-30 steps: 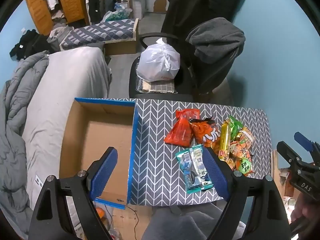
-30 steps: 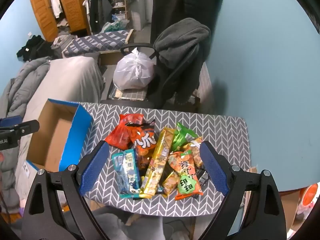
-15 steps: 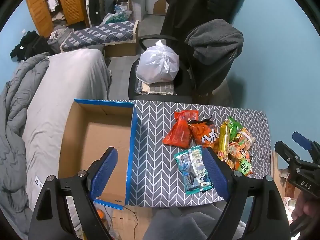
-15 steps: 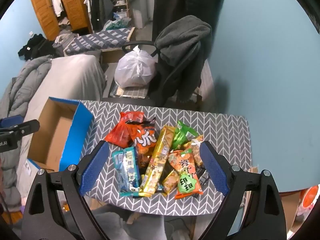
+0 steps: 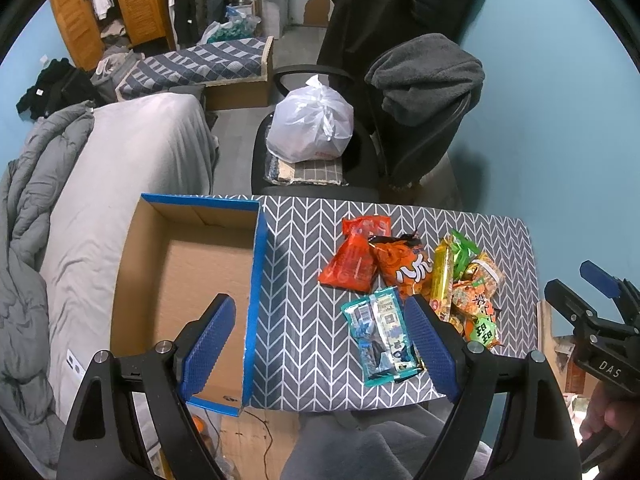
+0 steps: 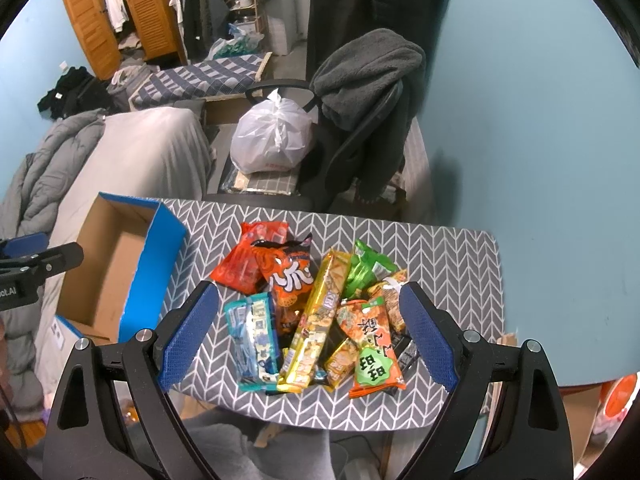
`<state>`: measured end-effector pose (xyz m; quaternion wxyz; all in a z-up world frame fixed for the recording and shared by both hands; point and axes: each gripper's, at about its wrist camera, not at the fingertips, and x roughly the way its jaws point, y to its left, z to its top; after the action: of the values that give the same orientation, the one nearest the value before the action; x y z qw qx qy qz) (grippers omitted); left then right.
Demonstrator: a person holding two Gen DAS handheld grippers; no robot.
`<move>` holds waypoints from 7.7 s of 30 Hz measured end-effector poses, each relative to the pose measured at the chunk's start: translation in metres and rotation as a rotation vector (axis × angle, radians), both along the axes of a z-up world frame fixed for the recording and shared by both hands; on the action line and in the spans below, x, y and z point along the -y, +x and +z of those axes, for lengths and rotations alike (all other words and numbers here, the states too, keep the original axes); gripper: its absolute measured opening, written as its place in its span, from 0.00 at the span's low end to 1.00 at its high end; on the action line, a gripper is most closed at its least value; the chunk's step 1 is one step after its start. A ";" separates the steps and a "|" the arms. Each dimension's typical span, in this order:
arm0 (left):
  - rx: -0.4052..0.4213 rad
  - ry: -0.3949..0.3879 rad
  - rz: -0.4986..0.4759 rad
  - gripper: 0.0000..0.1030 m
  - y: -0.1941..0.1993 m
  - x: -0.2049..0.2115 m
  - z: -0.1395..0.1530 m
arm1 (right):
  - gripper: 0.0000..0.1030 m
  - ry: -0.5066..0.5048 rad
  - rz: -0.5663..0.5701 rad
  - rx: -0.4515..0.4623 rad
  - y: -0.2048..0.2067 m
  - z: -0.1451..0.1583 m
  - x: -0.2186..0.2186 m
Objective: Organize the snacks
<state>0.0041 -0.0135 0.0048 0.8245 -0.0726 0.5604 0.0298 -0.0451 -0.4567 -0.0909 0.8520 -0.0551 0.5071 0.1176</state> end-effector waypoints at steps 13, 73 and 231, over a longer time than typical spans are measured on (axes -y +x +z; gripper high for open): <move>-0.011 -0.004 0.002 0.85 0.002 0.000 -0.004 | 0.88 0.005 0.004 -0.007 -0.003 -0.002 -0.003; -0.048 -0.021 -0.009 0.85 0.002 0.012 -0.017 | 0.88 -0.010 -0.006 -0.037 -0.005 -0.013 0.003; -0.186 0.054 0.000 0.60 -0.055 0.153 -0.270 | 0.29 0.079 0.321 -0.157 0.026 -0.114 -0.066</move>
<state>-0.0509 -0.1662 -0.2656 0.7704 -0.0474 0.6337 0.0513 -0.0190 -0.3910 -0.2046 0.7817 -0.0924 0.5517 0.2757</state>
